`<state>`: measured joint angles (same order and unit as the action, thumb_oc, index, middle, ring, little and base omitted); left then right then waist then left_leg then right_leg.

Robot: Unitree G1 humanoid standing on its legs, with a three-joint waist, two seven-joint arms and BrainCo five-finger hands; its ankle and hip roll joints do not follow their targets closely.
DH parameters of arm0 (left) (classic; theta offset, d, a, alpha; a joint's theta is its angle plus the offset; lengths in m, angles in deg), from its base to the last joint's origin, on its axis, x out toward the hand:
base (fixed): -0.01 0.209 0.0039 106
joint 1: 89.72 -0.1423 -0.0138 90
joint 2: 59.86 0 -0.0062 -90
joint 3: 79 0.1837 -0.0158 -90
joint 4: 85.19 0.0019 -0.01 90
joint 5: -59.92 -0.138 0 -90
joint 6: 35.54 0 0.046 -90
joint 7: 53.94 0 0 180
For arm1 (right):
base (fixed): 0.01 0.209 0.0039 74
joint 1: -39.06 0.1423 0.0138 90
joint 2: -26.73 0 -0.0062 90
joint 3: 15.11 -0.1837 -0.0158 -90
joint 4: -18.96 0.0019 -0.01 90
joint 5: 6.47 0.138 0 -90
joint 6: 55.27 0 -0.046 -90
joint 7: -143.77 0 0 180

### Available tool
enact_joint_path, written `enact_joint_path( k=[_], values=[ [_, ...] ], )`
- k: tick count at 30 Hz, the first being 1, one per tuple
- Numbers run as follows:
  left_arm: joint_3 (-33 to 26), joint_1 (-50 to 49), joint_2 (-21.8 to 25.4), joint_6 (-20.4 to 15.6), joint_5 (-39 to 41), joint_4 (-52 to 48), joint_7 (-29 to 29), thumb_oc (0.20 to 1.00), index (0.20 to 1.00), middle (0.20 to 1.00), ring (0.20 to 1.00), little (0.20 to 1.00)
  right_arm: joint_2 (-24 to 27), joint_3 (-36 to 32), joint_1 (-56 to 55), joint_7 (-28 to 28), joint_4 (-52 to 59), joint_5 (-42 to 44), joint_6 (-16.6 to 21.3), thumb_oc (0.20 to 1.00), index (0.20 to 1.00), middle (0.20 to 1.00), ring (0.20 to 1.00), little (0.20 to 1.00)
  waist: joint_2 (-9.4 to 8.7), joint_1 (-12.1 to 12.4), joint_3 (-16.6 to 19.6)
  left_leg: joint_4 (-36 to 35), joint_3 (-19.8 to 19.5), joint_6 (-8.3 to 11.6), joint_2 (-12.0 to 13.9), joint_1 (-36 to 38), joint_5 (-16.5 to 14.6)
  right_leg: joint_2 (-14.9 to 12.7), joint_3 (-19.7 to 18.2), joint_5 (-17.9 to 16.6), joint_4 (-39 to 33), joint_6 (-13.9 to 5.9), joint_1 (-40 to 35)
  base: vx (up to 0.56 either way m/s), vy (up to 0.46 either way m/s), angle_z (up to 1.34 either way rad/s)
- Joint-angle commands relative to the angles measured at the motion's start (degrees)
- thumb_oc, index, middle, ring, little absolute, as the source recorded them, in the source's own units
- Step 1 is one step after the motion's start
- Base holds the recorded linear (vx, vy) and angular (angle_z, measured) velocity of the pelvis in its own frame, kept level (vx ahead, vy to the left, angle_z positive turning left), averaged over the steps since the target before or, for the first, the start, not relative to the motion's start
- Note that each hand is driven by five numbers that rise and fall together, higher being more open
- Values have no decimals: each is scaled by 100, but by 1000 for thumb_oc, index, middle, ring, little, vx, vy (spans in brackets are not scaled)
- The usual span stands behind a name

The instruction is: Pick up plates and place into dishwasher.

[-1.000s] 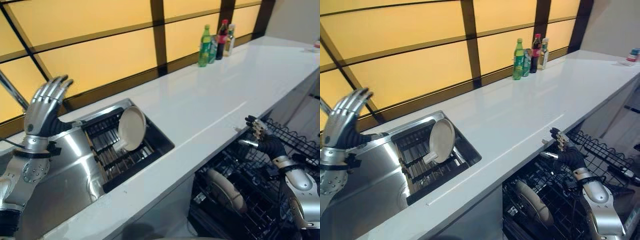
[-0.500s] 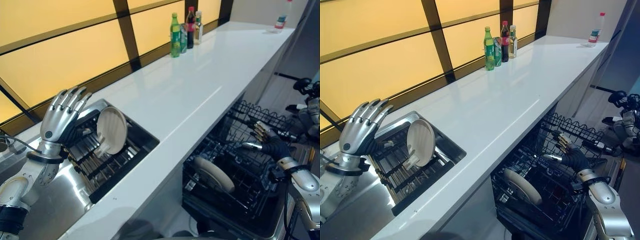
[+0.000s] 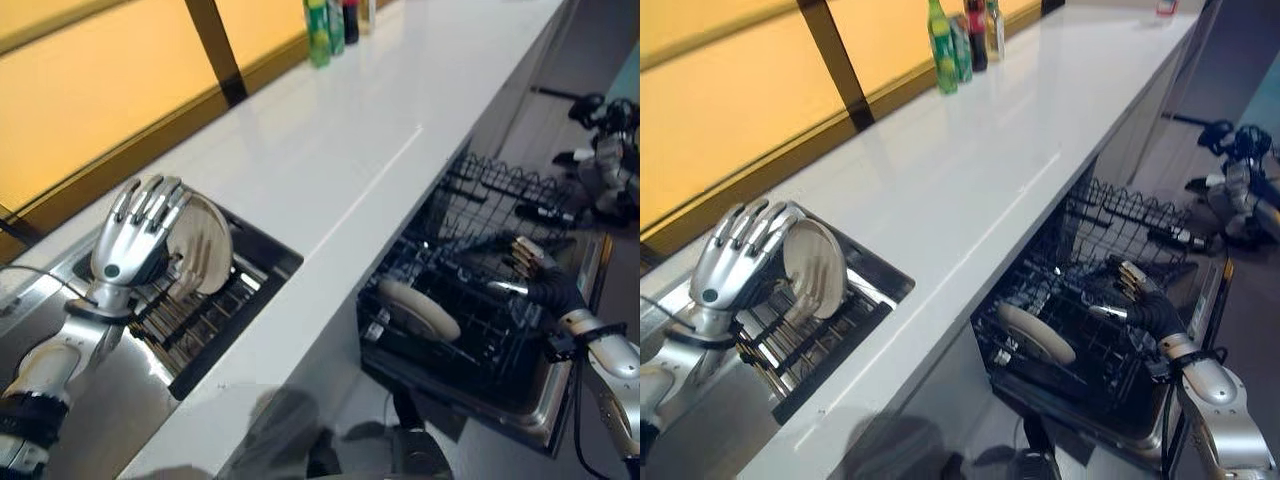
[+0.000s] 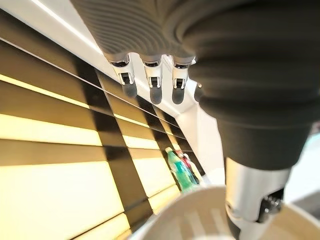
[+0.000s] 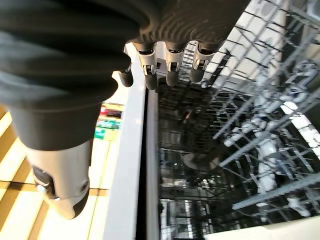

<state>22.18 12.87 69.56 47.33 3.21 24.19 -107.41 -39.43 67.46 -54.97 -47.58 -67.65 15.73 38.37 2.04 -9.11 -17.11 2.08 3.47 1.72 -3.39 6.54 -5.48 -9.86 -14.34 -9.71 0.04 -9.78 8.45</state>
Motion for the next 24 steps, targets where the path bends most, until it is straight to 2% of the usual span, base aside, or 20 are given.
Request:
enact_joint_path(
  k=[1,4,10,14,17,24],
  values=[
    [-238,366,331,458,185,170,-421,1000,1000,1000,1000,1000,363,-5,475,154,7,171,467,1000,1000,1000,1000,1000,65,-6,-149,596,-143,-256,-142,-1036,154,-48,432,324,624,-211,145,-49,66,-26],
    [-283,473,310,861,286,188,-693,1000,1000,1000,1000,1000,351,108,562,164,-8,163,542,1000,1000,1000,1000,1000,23,58,-245,694,-24,-277,-140,-1153,146,-137,596,296,619,-222,200,-32,42,-36],
    [-494,605,120,1467,191,397,-1170,1000,1000,1000,1000,1000,312,164,530,174,19,131,458,1000,1000,1000,1000,1000,-25,80,-261,731,84,-282,-157,-1114,137,-213,748,275,579,-241,128,53,31,-22],
    [-473,816,147,1322,6,576,-985,1000,1000,1000,1000,1000,318,198,550,118,-21,121,444,1000,1000,1000,1000,1000,-32,80,-273,743,112,-273,-156,-1078,138,-242,794,259,563,-250,76,58,14,-14],
    [-244,1075,219,1246,-213,619,-606,1000,1000,1000,1000,1000,306,194,594,143,21,96,363,1000,1000,1000,1000,1000,-37,67,-310,767,136,-270,-150,-1104,141,-256,811,242,575,-262,103,6,-1,-14],
    [251,1367,461,1253,-169,802,-172,1000,1000,1000,1000,1000,342,228,616,192,50,57,431,1000,1000,1000,1000,1000,-25,18,-510,884,177,-278,-141,-1238,138,-274,787,186,596,-271,208,-31,15,-5]
  ],
)
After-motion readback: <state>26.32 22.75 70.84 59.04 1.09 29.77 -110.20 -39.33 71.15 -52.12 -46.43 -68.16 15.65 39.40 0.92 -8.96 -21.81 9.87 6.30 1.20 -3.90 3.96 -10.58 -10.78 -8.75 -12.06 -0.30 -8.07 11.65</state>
